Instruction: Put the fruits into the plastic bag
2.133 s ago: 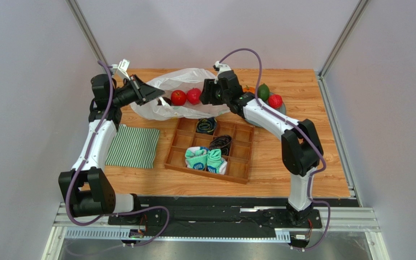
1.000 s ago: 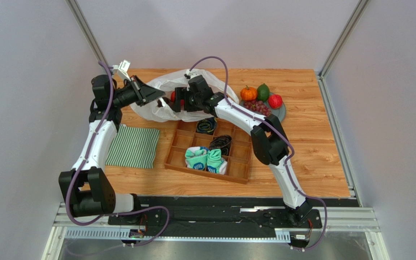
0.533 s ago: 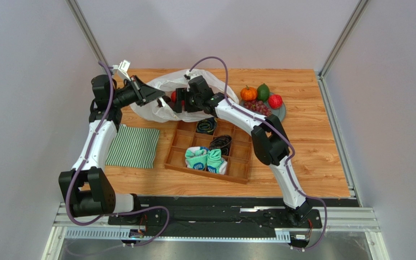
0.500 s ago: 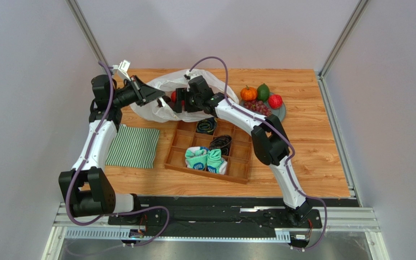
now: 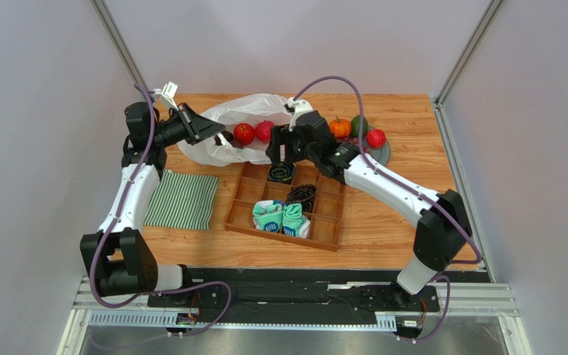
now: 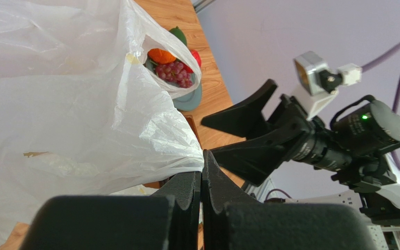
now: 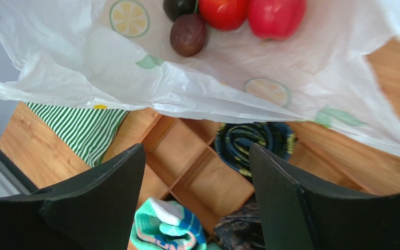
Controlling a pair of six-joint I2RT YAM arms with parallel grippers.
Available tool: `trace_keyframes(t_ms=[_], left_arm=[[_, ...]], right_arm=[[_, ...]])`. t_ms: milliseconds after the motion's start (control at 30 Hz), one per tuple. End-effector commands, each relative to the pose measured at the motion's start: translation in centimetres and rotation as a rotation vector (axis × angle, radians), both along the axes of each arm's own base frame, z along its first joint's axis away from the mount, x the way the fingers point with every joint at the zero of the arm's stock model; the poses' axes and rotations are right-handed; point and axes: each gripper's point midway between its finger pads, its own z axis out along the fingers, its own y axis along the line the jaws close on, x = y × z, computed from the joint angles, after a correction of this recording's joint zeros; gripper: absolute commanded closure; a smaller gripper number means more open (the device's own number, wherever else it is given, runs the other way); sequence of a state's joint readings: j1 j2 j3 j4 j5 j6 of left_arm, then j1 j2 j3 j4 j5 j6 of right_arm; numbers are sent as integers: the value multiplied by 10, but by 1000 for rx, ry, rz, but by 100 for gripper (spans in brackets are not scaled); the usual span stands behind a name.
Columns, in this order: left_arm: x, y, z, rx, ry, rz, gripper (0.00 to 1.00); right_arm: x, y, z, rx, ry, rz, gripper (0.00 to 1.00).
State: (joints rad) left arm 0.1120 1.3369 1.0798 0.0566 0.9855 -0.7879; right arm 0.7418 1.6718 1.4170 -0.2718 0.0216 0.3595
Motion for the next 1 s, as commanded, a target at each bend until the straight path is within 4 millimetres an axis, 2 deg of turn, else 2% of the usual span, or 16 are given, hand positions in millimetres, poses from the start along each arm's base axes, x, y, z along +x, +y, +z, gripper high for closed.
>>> trace_keyframes(t_ms=[0, 200, 333, 400, 433, 467, 500, 567, 600, 633, 667, 700, 800, 833, 900, 967], left_arm=[[-6, 0, 17, 3, -72, -5, 100], [-5, 0, 16, 4, -69, -3, 100], [-4, 0, 14, 5, -65, -4, 100], [-4, 1, 14, 6, -65, -4, 100], [-3, 1, 14, 6, -63, -2, 100], [-4, 1, 13, 6, -61, -2, 100], [-3, 1, 14, 8, -64, -1, 100], [-4, 0, 13, 8, -62, -4, 100], [-3, 1, 13, 8, -62, -1, 100], [-3, 1, 13, 10, -63, -1, 100], [-3, 1, 13, 10, -63, -1, 100], [-3, 2, 13, 11, -61, 0, 100], [-3, 1, 13, 12, -62, -3, 100], [-3, 1, 12, 13, -62, -2, 100], [-3, 1, 12, 14, -61, -1, 100], [-2, 1, 11, 15, -56, -1, 100]], right_arm=[[19, -62, 22, -90, -111, -140, 23], [52, -127, 20, -101, -67, -290, 24], [79, -157, 16, -134, -53, -368, 20], [95, -175, 2, -157, -18, -408, 19], [104, -179, 9, -149, -30, -420, 19], [113, -182, -4, -164, -4, -430, 19], [120, -192, -5, -171, 3, -453, 19], [135, -193, 0, -178, -12, -443, 17], [143, -193, -18, -206, 17, -435, 16], [147, -194, -21, -220, 19, -433, 15], [157, -191, -10, -223, -11, -425, 14], [163, -190, -31, -256, 32, -418, 14], [181, -188, -31, -287, 37, -425, 10], [186, -188, -52, -315, 75, -426, 0], [195, -191, -51, -338, 72, -448, 0], [199, -194, -63, -364, 87, -468, 0]])
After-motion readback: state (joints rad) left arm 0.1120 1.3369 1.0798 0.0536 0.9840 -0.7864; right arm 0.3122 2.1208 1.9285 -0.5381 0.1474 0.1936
